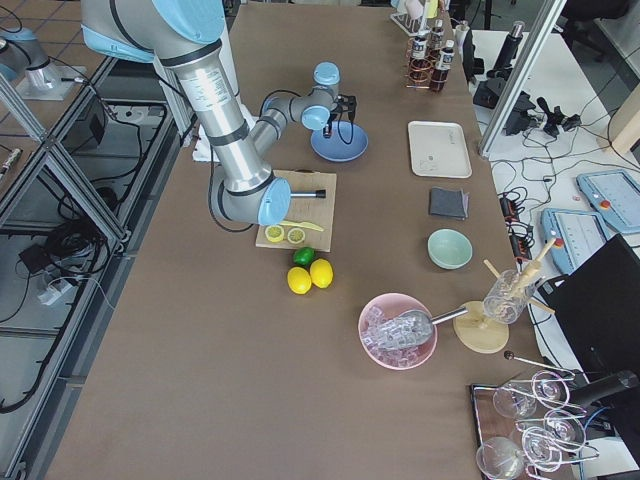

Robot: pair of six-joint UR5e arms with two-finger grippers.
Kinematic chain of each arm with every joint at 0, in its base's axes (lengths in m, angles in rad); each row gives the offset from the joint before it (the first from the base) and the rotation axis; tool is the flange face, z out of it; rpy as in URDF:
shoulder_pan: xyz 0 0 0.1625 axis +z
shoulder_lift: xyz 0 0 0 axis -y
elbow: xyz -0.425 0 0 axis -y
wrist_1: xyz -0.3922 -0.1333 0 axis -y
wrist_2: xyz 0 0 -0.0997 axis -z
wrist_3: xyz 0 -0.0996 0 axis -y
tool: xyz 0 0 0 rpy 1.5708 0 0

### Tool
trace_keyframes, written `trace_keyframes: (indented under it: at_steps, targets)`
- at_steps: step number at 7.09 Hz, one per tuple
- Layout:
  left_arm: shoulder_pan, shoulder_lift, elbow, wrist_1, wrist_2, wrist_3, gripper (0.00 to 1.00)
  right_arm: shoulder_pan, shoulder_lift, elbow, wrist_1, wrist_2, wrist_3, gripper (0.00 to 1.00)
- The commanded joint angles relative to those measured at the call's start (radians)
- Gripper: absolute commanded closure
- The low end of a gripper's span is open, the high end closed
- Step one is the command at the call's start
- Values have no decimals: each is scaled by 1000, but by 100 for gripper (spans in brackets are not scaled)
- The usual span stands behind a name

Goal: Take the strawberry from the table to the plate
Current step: 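Lower the strawberry onto the blue plate and open the right gripper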

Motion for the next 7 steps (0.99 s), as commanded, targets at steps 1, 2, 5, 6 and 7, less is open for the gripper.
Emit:
trace_keyframes:
  at_steps: [1,2,5,6,7]
  targets:
    - [-14,14,72,-2,-4,40,2,10,8,-18,9,-32,-4,100]
    - [-16,14,75,-2,-4,40,2,24,9,-60,76,-30,3,100]
    - [-16,25,75,-3,-4,41,2,35,49,-183,158,-26,16,100]
    - [-16,25,75,-3,-4,41,2,35,49,-184,158,-24,22,100]
    - [-16,25,72,-5,-5,41,2,35,46,-186,158,-20,39,100]
